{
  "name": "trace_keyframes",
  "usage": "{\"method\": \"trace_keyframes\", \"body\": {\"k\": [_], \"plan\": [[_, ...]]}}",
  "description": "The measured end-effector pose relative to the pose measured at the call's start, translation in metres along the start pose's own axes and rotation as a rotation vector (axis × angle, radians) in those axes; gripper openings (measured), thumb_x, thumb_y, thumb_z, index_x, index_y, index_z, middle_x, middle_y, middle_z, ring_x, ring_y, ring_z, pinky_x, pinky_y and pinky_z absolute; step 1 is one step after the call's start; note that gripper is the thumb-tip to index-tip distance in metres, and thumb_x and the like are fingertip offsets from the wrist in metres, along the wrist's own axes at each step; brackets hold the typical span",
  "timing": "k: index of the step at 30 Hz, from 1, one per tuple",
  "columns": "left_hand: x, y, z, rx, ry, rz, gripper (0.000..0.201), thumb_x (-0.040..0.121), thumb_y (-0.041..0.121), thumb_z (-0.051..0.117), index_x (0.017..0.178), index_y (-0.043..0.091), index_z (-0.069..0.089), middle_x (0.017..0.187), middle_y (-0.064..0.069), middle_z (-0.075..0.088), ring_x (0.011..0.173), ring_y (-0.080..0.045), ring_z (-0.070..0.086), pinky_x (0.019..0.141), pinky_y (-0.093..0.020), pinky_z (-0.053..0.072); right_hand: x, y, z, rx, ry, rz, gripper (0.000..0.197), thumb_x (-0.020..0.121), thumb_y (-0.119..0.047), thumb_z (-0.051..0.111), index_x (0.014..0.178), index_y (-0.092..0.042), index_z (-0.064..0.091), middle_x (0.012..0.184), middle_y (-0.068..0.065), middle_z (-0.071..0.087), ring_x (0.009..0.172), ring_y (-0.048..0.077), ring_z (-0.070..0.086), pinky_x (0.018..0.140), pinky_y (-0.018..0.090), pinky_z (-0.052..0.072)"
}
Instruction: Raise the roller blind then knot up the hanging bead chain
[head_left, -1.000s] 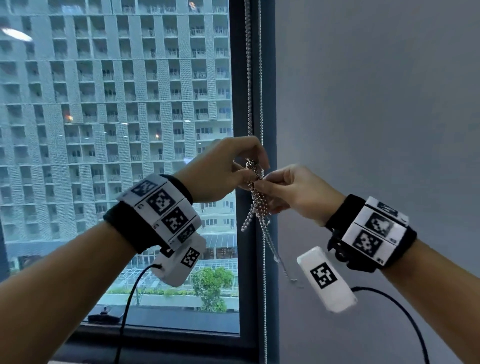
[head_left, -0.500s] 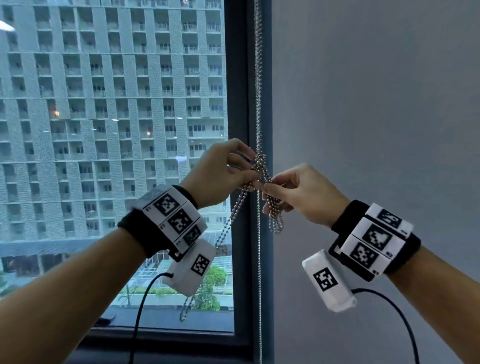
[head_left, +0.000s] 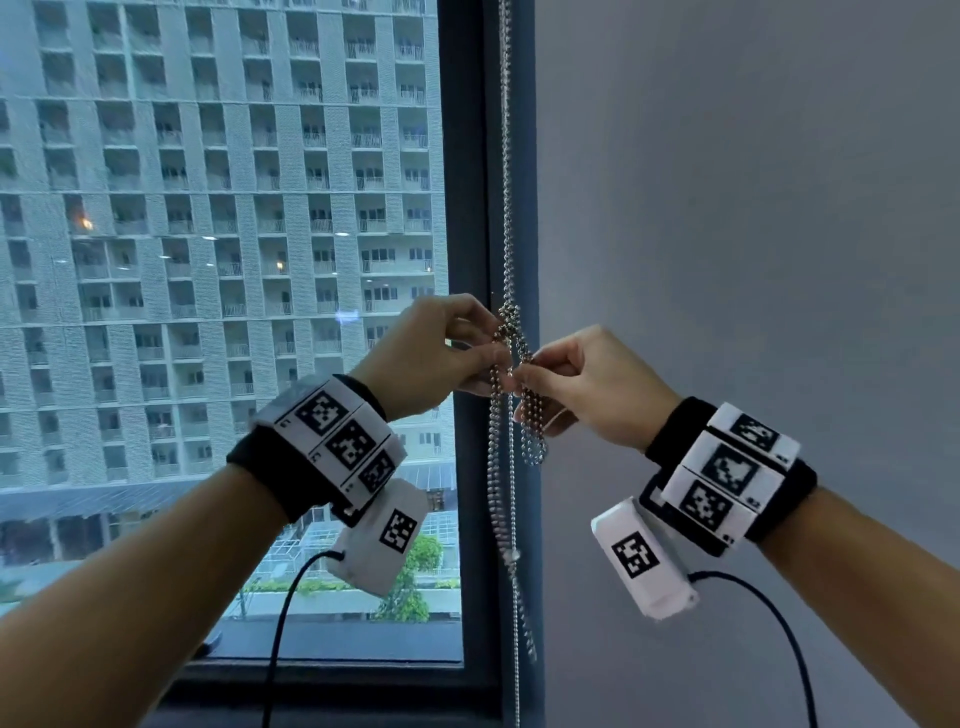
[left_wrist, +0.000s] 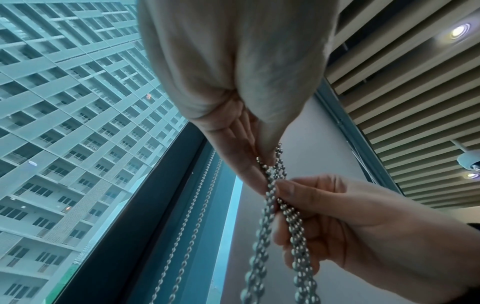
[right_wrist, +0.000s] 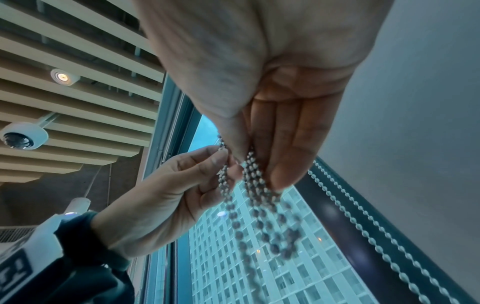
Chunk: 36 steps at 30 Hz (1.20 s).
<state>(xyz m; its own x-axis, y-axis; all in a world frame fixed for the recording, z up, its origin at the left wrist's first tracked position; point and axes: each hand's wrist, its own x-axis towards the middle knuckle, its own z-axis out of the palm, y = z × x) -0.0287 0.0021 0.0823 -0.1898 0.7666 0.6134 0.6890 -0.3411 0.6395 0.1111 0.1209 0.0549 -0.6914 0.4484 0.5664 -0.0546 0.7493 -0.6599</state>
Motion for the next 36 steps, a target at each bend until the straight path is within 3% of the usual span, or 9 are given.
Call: {"method": "trace_keyframes", "body": {"k": [3, 14, 18, 22, 26, 28, 31, 33, 36], "plan": [[-0.002, -0.003, 0.002, 0.000, 0.031, -0.001, 0.018, 0.081, 0.003, 0.069, 0.095, 0.001, 0.058, 0.079, -0.010, 0.070, 0.062, -0.013, 0.072, 0.057, -0.020, 0.057, 0.001, 0.001, 0.001, 0.016, -0.009, -0.004, 0.019, 0.093, -0.019, 0.063, 0.094, -0.004, 0.074, 0.082, 0.012, 0.077, 0.062, 0.015, 0.071, 0.062, 0.034, 0.061], [-0.009, -0.013, 0.012, -0.019, -0.010, -0.051, 0.010, 0.088, 0.004, 0.061, 0.095, -0.003, 0.058, 0.088, -0.019, 0.072, 0.067, -0.022, 0.075, 0.059, -0.027, 0.060, -0.003, 0.007, 0.001, 0.022, 0.036, 0.017, 0.020, 0.094, -0.017, 0.061, 0.091, 0.000, 0.072, 0.081, 0.019, 0.076, 0.069, 0.031, 0.075, 0.062, 0.041, 0.062], [-0.009, -0.012, 0.013, -0.002, -0.027, -0.055, 0.008, 0.088, 0.004, 0.061, 0.094, -0.001, 0.058, 0.089, -0.019, 0.072, 0.069, -0.025, 0.075, 0.060, -0.027, 0.061, -0.003, 0.004, 0.000, 0.014, 0.033, 0.014, 0.020, 0.095, -0.015, 0.060, 0.090, 0.001, 0.071, 0.080, 0.019, 0.076, 0.067, 0.030, 0.074, 0.059, 0.037, 0.061], [-0.007, -0.012, 0.014, 0.015, -0.032, -0.044, 0.011, 0.088, 0.005, 0.062, 0.095, -0.003, 0.058, 0.086, -0.015, 0.073, 0.072, -0.026, 0.075, 0.062, -0.030, 0.062, -0.003, 0.005, -0.002, 0.005, 0.032, 0.013, 0.020, 0.094, -0.015, 0.061, 0.088, 0.002, 0.071, 0.080, 0.020, 0.075, 0.067, 0.032, 0.074, 0.060, 0.040, 0.062], [-0.007, -0.012, 0.016, 0.016, -0.036, -0.045, 0.008, 0.089, 0.005, 0.061, 0.092, -0.002, 0.058, 0.082, -0.014, 0.072, 0.067, -0.023, 0.075, 0.058, -0.024, 0.059, -0.004, 0.005, -0.003, 0.008, 0.034, 0.010, 0.019, 0.095, -0.015, 0.060, 0.083, -0.004, 0.071, 0.076, 0.016, 0.075, 0.062, 0.026, 0.073, 0.057, 0.037, 0.061], [-0.006, -0.013, 0.016, 0.013, -0.058, -0.038, 0.011, 0.090, 0.009, 0.060, 0.094, -0.001, 0.058, 0.083, -0.014, 0.072, 0.067, -0.022, 0.075, 0.059, -0.024, 0.059, -0.005, 0.004, -0.005, -0.010, 0.028, 0.002, 0.019, 0.094, -0.019, 0.062, 0.084, -0.005, 0.070, 0.075, 0.013, 0.075, 0.062, 0.023, 0.073, 0.057, 0.036, 0.061], [-0.005, -0.014, 0.016, 0.084, -0.103, -0.001, 0.022, 0.093, 0.023, 0.055, 0.097, 0.002, 0.061, 0.087, -0.016, 0.073, 0.077, -0.027, 0.074, 0.068, -0.034, 0.061, -0.006, 0.005, -0.009, -0.108, 0.058, 0.000, 0.024, 0.090, -0.034, 0.063, 0.089, -0.011, 0.071, 0.080, 0.007, 0.075, 0.071, 0.022, 0.073, 0.066, 0.038, 0.061], [-0.005, -0.014, 0.014, 0.129, -0.084, 0.002, 0.028, 0.097, 0.028, 0.047, 0.097, 0.003, 0.061, 0.091, -0.017, 0.072, 0.078, -0.026, 0.074, 0.072, -0.040, 0.060, -0.007, 0.004, -0.011, -0.139, 0.209, -0.023, 0.024, 0.085, -0.036, 0.064, 0.096, -0.015, 0.067, 0.085, 0.001, 0.071, 0.076, 0.015, 0.068, 0.070, 0.031, 0.057], [-0.001, -0.011, 0.009, 0.146, -0.040, -0.008, 0.031, 0.098, 0.026, 0.044, 0.100, 0.000, 0.060, 0.093, -0.016, 0.073, 0.080, -0.027, 0.074, 0.073, -0.041, 0.056, -0.007, -0.008, -0.016, -0.147, 0.397, -0.132, 0.011, 0.086, -0.021, 0.064, 0.095, -0.016, 0.060, 0.081, -0.002, 0.062, 0.070, 0.010, 0.058, 0.060, 0.011, 0.045]]}}
